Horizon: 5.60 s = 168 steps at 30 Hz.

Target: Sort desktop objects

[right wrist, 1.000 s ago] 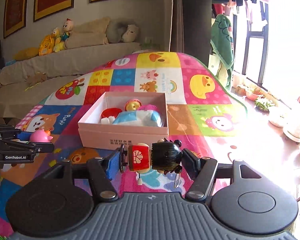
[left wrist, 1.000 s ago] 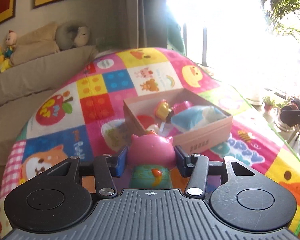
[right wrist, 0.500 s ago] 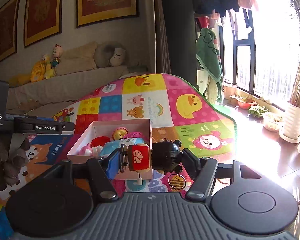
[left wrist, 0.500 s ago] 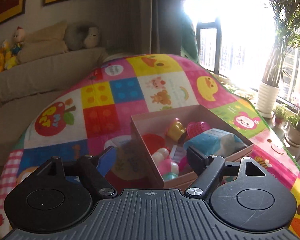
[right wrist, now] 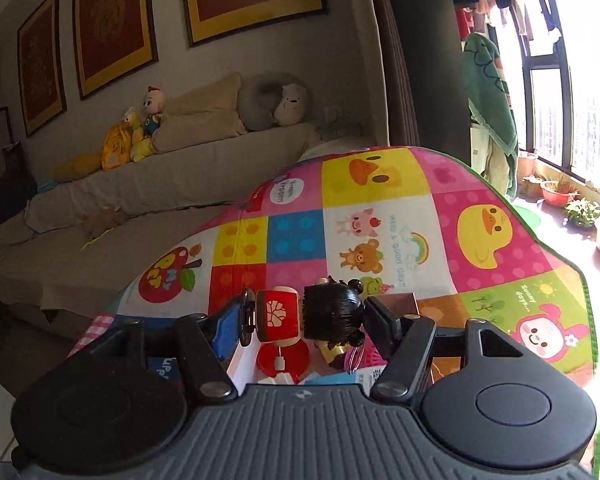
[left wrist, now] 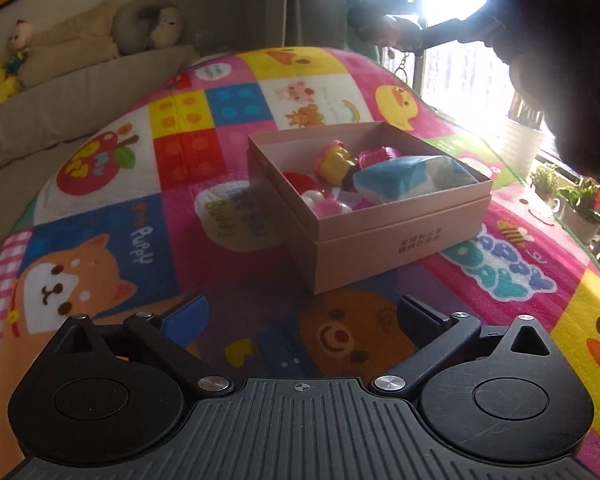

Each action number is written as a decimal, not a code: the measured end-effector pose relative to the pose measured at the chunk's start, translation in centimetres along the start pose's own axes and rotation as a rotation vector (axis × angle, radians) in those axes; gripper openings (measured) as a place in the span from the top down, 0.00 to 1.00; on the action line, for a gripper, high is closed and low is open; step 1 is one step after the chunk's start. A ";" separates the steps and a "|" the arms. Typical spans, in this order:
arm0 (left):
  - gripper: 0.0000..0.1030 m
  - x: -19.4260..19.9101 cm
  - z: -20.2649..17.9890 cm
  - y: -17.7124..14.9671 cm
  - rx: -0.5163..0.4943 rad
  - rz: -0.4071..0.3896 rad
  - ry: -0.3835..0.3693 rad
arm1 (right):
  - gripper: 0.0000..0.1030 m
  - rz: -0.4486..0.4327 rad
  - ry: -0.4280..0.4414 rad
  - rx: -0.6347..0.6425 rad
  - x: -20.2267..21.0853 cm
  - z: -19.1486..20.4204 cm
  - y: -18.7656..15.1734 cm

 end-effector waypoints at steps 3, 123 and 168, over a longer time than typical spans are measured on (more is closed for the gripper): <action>0.00 0.1 0.9 -0.5 0.022 0.007 0.012 | 0.33 0.013 -0.021 -0.016 -2.8 0.0 0.7; 0.00 -2.0 -1.0 -4.1 0.035 0.107 0.088 | 0.00 0.246 -0.226 -0.027 4.4 -4.7 -20.6; 0.00 -2.0 -1.0 -4.1 0.040 0.107 0.085 | 0.00 0.245 -0.227 -0.027 4.5 -4.7 -20.6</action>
Point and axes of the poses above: each gripper's, at about its wrist camera, not at the fingertips, and x roughly against the way its jaws point, z to its left, y to its top, the point moved 10 cm from there along -x, roughly the way its jaws point, and after that the axes turned 14 degrees about y, right-handed, at the moved point
